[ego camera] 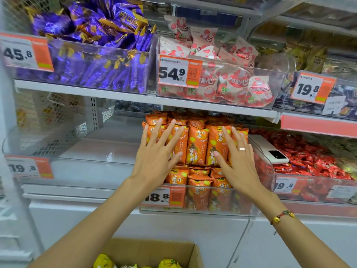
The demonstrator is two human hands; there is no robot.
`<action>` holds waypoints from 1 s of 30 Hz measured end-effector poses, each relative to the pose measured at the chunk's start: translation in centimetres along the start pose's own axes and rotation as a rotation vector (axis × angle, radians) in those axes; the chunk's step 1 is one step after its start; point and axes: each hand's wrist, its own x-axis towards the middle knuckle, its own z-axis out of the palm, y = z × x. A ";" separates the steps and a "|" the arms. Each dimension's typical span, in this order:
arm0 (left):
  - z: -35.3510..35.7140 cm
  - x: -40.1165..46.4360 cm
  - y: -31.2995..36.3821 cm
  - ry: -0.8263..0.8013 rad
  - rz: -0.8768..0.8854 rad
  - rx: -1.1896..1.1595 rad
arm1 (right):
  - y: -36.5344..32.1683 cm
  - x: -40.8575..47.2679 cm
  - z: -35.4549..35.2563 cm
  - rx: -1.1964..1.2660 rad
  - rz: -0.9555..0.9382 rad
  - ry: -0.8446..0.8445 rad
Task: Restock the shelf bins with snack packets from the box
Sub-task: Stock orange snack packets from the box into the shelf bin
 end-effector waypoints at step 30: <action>-1.9 -7.9 1.3 -0.038 -0.097 -0.353 | 3.0 -7.2 -1.6 0.084 0.001 -0.078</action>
